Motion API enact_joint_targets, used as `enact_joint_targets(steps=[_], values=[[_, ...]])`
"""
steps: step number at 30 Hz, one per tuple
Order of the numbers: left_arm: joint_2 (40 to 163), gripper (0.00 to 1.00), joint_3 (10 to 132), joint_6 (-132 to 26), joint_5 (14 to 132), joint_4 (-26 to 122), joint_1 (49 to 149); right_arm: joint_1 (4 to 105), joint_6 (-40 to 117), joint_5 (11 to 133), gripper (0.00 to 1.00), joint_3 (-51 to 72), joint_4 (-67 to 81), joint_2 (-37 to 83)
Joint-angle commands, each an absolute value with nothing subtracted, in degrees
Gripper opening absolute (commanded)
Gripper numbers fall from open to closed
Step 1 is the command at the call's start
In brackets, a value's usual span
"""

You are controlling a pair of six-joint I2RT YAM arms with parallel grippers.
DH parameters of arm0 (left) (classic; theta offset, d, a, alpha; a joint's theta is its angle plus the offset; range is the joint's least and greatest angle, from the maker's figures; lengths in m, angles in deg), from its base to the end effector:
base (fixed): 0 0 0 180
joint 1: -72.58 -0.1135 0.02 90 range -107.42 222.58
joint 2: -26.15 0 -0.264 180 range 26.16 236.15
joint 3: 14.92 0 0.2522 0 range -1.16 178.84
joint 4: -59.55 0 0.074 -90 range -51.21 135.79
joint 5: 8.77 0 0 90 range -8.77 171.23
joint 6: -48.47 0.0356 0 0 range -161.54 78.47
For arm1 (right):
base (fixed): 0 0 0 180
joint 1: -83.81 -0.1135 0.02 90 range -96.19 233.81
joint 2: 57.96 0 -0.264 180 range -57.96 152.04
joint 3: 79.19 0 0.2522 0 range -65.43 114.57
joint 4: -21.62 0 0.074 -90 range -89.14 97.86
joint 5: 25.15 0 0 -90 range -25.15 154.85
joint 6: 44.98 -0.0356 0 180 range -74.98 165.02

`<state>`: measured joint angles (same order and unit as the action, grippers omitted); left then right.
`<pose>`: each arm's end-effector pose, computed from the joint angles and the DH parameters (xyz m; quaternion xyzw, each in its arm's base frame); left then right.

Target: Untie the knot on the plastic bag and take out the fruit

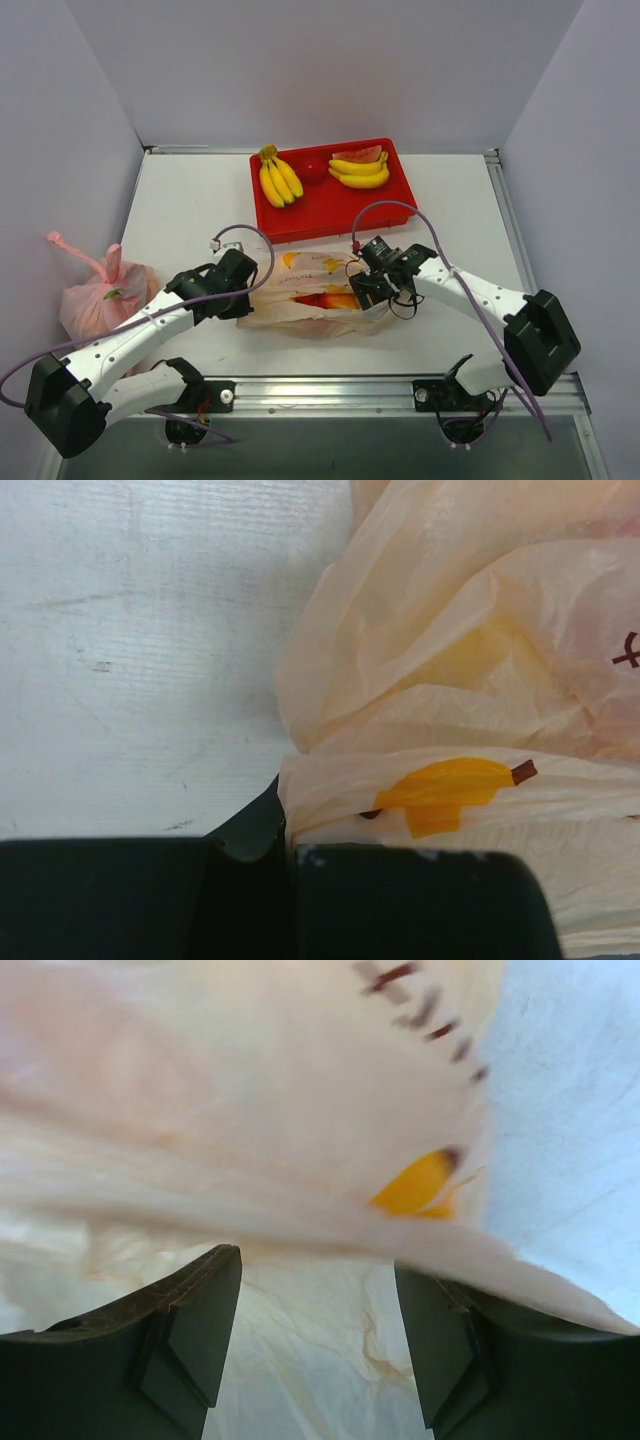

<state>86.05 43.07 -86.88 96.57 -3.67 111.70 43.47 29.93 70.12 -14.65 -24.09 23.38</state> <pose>0.1496 -0.1096 0.2352 -0.0813 0.9648 -0.0469 0.2456 0.2054 0.1787 0.2045 -0.2227 0.9445 0.1499 0.1894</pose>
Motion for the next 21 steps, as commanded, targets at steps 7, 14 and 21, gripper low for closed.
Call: enact_joint_targets(steps=[7,14,21], values=[[84.16,0.00,46.21,-86.18,90.99,0.35,111.52,31.70,34.21,65.28,0.65,-4.09,-20.54,8.84],[82.67,0.00,47.54,-87.50,92.31,1.40,111.78,28.18,35.97,72.74,0.61,0.04,-16.06,13.58],[82.41,0.00,45.34,-89.26,92.22,2.89,112.49,24.40,38.95,89.58,0.32,0.13,-12.97,25.78]])
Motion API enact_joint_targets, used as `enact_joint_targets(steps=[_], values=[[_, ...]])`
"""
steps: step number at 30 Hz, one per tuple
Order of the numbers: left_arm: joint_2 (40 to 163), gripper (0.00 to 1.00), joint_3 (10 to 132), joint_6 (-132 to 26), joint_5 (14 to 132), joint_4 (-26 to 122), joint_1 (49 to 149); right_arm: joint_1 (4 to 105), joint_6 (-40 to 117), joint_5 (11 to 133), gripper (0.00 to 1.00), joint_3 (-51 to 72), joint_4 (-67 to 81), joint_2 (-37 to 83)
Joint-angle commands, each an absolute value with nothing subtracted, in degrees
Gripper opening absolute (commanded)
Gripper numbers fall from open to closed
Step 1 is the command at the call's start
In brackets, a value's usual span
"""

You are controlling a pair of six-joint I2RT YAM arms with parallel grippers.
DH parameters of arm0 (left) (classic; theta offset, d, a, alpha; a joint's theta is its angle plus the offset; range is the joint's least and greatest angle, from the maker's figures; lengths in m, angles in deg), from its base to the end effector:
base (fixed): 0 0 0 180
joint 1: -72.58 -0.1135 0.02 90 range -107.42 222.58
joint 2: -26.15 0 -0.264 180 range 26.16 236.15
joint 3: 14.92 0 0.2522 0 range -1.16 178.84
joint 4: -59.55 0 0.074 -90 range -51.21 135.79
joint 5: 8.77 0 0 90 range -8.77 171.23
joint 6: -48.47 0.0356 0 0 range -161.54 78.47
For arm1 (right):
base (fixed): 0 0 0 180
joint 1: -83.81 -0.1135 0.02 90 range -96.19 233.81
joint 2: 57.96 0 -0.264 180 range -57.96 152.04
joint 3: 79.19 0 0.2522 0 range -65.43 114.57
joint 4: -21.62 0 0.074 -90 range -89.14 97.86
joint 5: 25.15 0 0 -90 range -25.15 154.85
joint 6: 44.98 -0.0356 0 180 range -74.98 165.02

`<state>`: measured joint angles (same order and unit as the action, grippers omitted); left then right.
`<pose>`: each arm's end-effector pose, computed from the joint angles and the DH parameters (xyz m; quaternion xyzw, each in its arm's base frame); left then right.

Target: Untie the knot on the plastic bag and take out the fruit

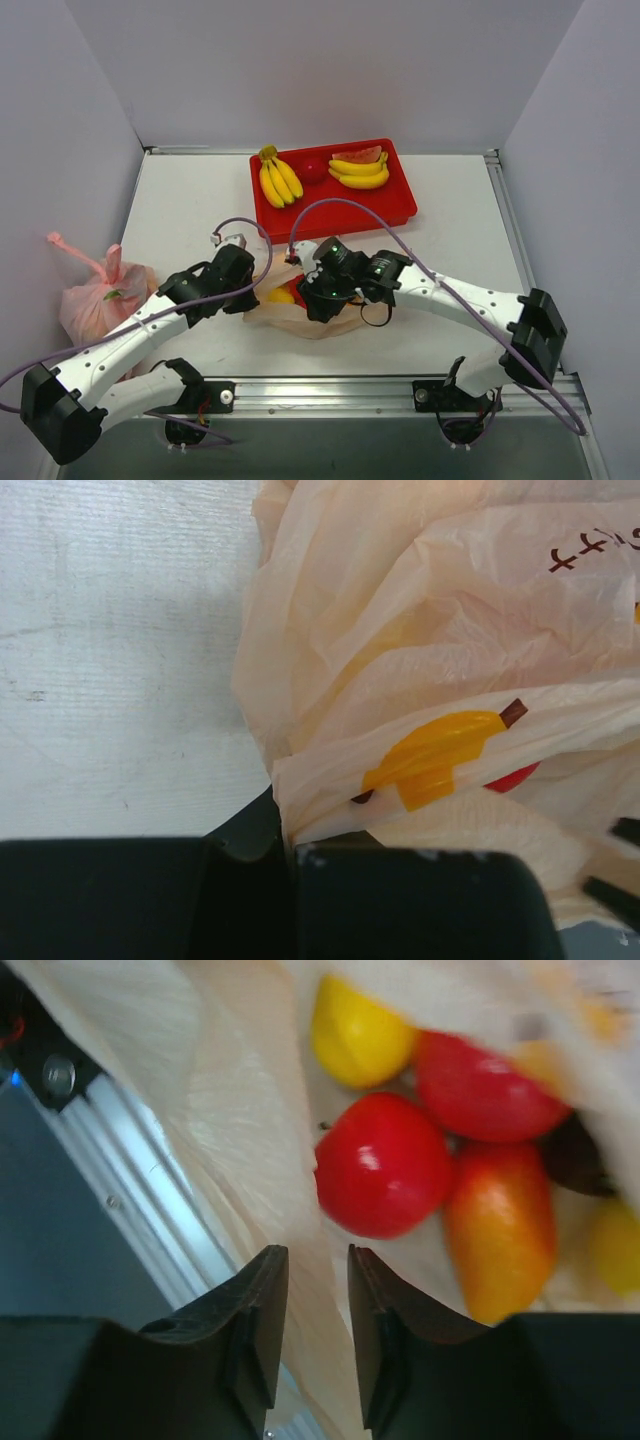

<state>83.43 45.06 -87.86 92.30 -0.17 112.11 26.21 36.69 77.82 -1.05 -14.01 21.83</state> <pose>0.1498 -0.1147 0.2561 -0.0839 0.9511 -0.1247 0.2699 0.1603 0.2675 0.3002 -0.4167 0.7884 0.3250 0.3151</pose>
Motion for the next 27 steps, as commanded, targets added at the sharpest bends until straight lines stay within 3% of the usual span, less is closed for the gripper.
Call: enact_joint_targets(steps=[1,5,12,17,24,27], values=[[82.14,0.00,44.99,-89.87,92.13,3.07,112.66,22.66,40.09,91.98,0.29,0.74,-13.06,27.11],[80.56,0.00,43.15,-91.72,93.36,4.03,112.84,18.26,43.17,98.24,0.22,4.60,-16.30,33.26],[77.13,0.00,39.98,-94.71,93.71,6.32,112.84,14.11,46.70,94.74,0.19,11.73,-22.38,39.35],[75.99,0.00,38.92,-95.32,93.01,6.41,112.84,14.55,45.11,83.33,0.45,11.12,-22.11,33.90],[75.20,0.00,37.52,-95.50,92.13,6.94,112.84,19.12,37.48,70.39,0.50,2.87,-14.39,23.97],[75.29,0.00,37.08,-95.41,91.69,7.03,112.84,22.01,32.64,69.86,0.59,-1.70,-8.33,20.19]])
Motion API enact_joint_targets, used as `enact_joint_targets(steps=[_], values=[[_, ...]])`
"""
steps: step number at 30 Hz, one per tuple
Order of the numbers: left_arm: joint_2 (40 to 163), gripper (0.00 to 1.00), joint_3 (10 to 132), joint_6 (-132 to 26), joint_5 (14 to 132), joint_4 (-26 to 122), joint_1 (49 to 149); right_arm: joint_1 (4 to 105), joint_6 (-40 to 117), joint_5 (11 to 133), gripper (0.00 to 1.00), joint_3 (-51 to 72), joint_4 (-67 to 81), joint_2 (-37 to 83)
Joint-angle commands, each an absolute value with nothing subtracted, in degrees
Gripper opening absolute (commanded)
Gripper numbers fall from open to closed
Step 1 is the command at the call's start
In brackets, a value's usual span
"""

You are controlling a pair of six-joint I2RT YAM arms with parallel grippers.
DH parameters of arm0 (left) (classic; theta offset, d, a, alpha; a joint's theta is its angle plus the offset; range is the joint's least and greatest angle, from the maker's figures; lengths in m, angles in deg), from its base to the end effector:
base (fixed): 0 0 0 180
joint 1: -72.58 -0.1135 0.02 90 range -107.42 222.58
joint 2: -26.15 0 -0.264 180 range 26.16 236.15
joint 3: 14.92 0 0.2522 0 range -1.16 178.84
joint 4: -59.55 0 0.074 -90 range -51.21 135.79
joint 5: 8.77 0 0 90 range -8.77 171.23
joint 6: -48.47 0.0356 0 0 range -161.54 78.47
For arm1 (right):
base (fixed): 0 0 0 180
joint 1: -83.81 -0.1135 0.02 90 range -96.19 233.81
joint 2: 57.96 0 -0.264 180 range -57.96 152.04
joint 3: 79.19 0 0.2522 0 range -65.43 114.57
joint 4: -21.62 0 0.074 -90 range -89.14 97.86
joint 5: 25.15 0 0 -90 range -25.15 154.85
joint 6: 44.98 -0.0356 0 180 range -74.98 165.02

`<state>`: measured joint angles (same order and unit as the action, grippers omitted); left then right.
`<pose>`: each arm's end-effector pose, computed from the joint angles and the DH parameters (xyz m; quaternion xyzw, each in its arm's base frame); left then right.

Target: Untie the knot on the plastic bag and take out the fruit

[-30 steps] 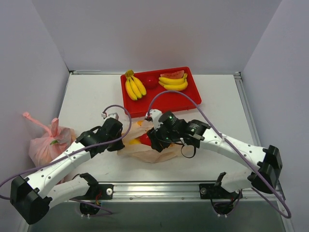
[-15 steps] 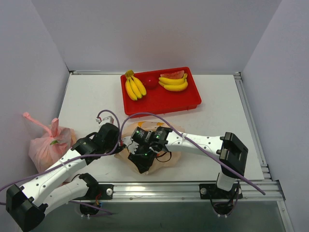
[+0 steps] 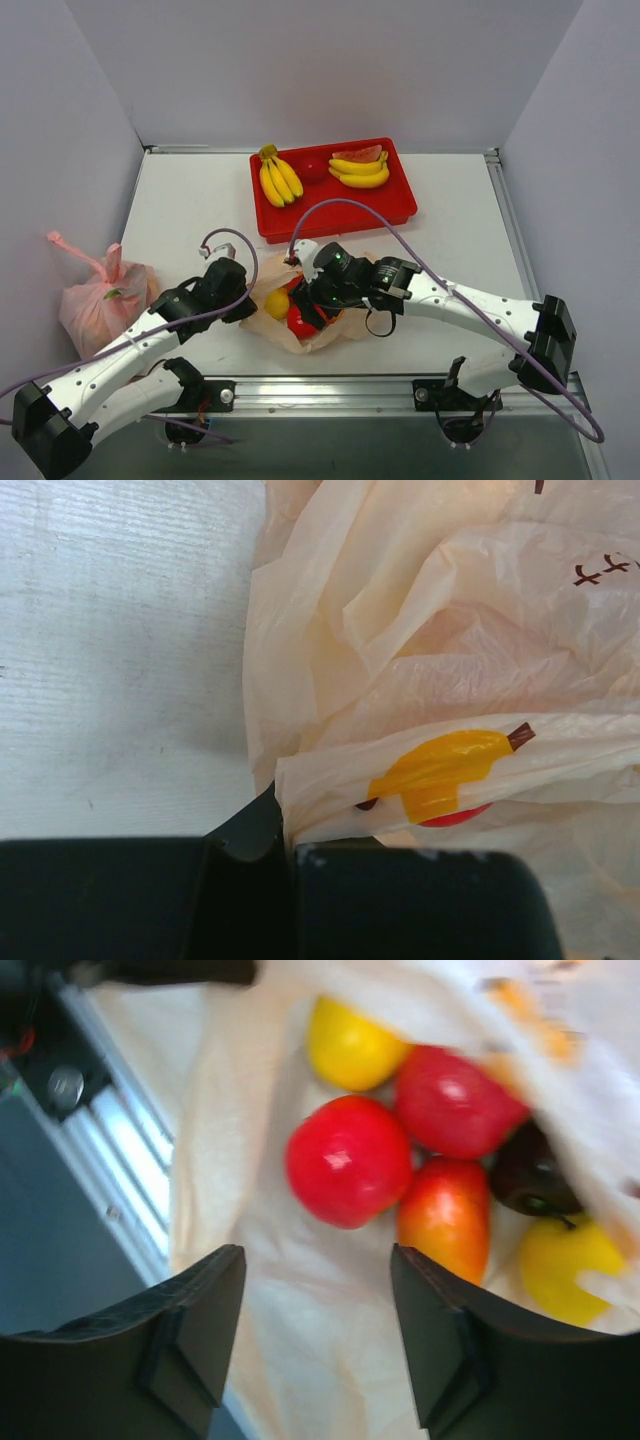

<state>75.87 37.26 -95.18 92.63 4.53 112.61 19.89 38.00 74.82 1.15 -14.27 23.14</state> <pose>0.1328 -0.1023 0.2393 -0.1434 0.9320 -0.1686 0.2871 0.1346 0.2891 0.3059 -0.4584 0.7641 0.3228 0.3192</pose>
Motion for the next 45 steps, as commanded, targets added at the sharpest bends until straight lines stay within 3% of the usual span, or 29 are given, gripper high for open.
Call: enact_joint_targets(steps=[1,9,19,29,33,39,42,45], values=[[75.46,0.00,36.99,-95.41,91.43,7.11,112.84,22.89,31.76,68.20,0.62,-2.84,-7.27,19.92],[77.13,0.00,38.92,-95.24,90.81,8.08,113.01,25.01,26.23,66.78,0.69,0.30,-5.06,29.83],[75.90,0.00,37.69,-96.38,91.08,8.43,113.80,24.84,21.73,73.10,0.94,1.01,-6.55,37.57],[75.90,0.00,38.04,-96.55,91.87,8.43,114.07,21.06,24.90,74.96,0.96,8.57,-12.97,45.84],[75.73,0.00,37.96,-96.38,92.13,8.52,114.07,22.55,24.02,73.46,0.82,7.34,-13.32,44.62],[75.72,0.00,38.92,-95.51,93.54,7.47,114.07,22.90,26.56,72.67,0.27,5.94,-13.41,38.91],[76.25,0.00,40.41,-94.36,94.68,6.68,114.07,22.90,27.71,73.02,0.17,6.63,-13.24,35.04],[77.30,0.00,41.99,-93.22,95.12,6.32,113.98,22.99,29.73,74.33,0.16,8.13,-13.24,31.09]])
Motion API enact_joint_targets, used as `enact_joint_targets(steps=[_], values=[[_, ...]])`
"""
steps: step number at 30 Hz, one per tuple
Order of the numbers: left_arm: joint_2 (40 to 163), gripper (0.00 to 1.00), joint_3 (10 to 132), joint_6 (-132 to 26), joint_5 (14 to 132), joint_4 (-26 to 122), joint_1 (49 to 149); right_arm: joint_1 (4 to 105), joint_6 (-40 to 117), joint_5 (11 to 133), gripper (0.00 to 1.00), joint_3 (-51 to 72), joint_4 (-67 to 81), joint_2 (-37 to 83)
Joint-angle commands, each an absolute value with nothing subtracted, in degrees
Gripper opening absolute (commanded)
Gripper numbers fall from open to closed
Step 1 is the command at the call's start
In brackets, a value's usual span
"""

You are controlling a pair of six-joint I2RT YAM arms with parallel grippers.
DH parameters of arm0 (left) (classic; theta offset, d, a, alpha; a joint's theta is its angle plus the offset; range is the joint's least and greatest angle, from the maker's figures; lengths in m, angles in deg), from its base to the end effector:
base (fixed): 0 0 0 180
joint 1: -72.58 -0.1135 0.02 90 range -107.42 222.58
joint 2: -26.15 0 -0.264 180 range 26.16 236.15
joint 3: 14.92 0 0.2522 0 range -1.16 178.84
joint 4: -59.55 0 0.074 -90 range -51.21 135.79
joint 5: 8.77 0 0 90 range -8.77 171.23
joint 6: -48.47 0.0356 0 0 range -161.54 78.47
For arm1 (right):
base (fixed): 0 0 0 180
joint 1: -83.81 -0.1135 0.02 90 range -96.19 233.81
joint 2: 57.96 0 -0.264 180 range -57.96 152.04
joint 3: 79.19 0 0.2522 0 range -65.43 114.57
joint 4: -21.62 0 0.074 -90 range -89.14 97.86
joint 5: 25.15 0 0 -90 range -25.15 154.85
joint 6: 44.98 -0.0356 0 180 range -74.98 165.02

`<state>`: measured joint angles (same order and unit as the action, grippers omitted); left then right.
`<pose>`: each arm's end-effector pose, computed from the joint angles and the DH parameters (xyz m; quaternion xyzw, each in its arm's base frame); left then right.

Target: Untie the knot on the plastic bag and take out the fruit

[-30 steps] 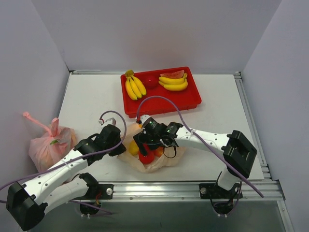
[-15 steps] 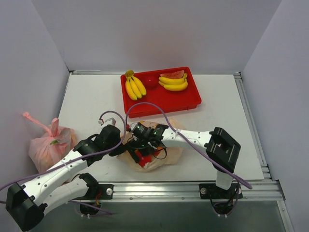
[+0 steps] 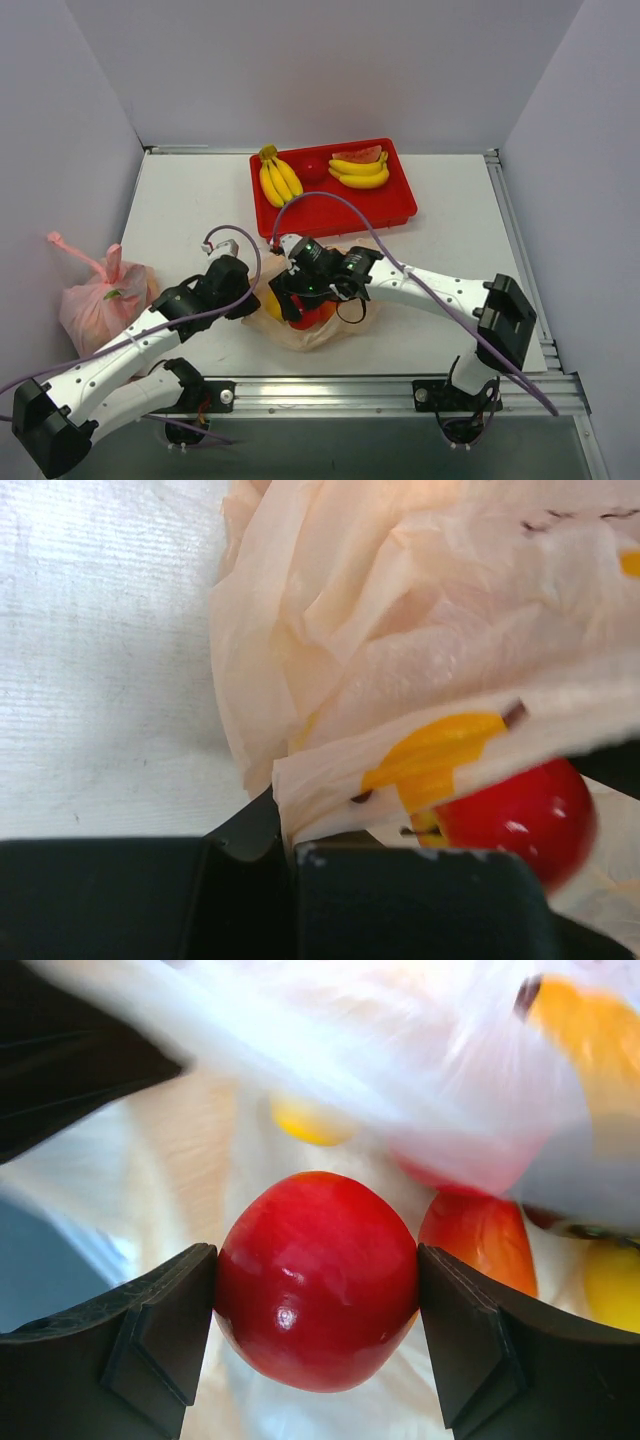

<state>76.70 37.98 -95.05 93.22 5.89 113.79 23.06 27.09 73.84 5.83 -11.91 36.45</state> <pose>0.1345 -0.1079 0.2428 -0.1350 0.9293 -0.1756 0.2956 0.1755 0.3247 0.2612 -0.3628 0.8395 0.3080 0.2624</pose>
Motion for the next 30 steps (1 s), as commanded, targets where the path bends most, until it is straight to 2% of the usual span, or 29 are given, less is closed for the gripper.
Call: enact_joint_targets(steps=[1,10,14,15,18,22,27,29,30], values=[[77.57,0.00,42.35,-92.95,95.21,6.41,114.07,23.08,30.51,74.69,0.16,9.35,-13.15,29.34],[79.68,0.00,44.29,-90.84,94.51,6.24,114.24,28.26,32.98,81.28,0.15,12.88,-7.37,18.70],[81.00,0.00,44.02,-89.97,91.70,6.32,114.59,34.75,33.34,71.74,0.15,12.35,-3.66,16.49],[81.78,0.00,44.11,-89.61,91.00,6.41,114.77,39.03,32.20,70.66,0.16,12.44,-2.96,16.57],[83.63,0.00,44.81,-88.21,88.80,6.41,115.82,47.03,29.92,67.49,0.19,12.18,0.47,19.29],[86.09,0.00,45.43,-86.54,86.51,6.32,117.32,54.60,24.48,68.01,0.22,13.05,4.41,28.49],[87.59,0.00,45.51,-86.62,86.41,6.32,119.16,58.23,22.96,70.03,0.23,17.00,7.06,39.41],[87.50,0.00,45.43,-86.88,87.21,6.32,119.34,58.85,22.44,71.26,0.27,19.98,7.42,44.33],[87.24,0.00,45.43,-86.97,88.08,6.24,119.25,59.02,22.00,71.96,0.33,21.56,7.42,46.00]])
